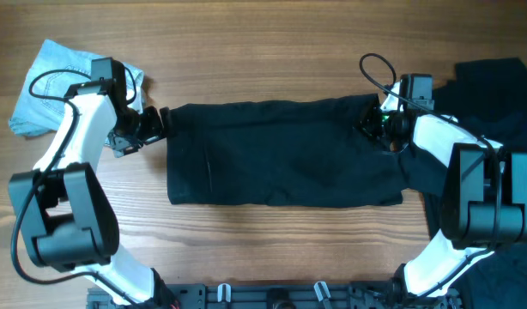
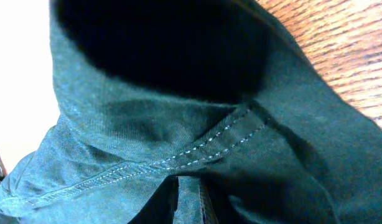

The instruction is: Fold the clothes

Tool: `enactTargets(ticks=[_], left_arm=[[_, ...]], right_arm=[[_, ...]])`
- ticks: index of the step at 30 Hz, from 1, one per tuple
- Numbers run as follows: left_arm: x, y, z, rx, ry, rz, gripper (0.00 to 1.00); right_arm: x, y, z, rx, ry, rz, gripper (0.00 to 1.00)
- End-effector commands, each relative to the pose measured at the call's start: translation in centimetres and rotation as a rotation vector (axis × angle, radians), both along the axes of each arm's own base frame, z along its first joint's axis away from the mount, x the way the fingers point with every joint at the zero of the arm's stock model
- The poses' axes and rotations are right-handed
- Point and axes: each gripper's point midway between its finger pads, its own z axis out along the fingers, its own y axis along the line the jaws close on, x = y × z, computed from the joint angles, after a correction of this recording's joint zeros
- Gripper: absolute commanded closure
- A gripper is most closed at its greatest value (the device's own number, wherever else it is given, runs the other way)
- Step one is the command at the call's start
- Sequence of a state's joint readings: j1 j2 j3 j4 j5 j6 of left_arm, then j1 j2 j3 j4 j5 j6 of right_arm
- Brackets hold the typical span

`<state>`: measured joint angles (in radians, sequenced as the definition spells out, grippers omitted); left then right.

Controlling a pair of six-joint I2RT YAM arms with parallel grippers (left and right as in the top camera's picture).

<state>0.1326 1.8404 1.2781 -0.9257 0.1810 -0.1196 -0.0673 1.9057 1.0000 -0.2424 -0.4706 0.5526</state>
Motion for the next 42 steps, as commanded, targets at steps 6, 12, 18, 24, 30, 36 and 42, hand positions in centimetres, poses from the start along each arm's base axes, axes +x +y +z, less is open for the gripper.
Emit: enactTargets(ticks=[6, 12, 18, 24, 30, 36, 42], left_arm=[[-2.5, -7.9, -8.6, -0.323, 0.188, -0.225, 0.21], [-3.4, -8.3, -9.0, -0.326, 0.245, -0.227, 0.96], [0.1, 1.1, 6.2, 0.013, 0.128, -0.085, 0.96], [3.8, -6.7, 17.7, -0.032, -0.203, -0.024, 0.96], [3.8, -17.7, 9.6, 0.021, -0.034, -0.122, 0.95], [-1.0, -25.6, 6.4, -0.09, 0.14, -0.325, 0.5], [1.4, -14.2, 13.9, 0.238, 0.021, -0.223, 0.25]], right_arm=[[-1.5, -0.6, -2.4, -0.059, 0.087, 0.009, 0.82], [-2.2, -0.4, -2.0, -0.065, 0.088, 0.057, 0.82], [-3.1, -1.1, 7.6, -0.153, -0.093, 0.118, 0.78], [-3.1, -1.2, 10.8, -0.17, -0.178, 0.107, 0.76], [-3.3, -1.2, 10.7, -0.169, -0.17, 0.109, 0.76], [-3.2, -0.8, 10.9, -0.162, -0.181, 0.122, 0.42], [-3.4, 5.7, 12.3, -0.079, -0.287, 0.337, 0.45]])
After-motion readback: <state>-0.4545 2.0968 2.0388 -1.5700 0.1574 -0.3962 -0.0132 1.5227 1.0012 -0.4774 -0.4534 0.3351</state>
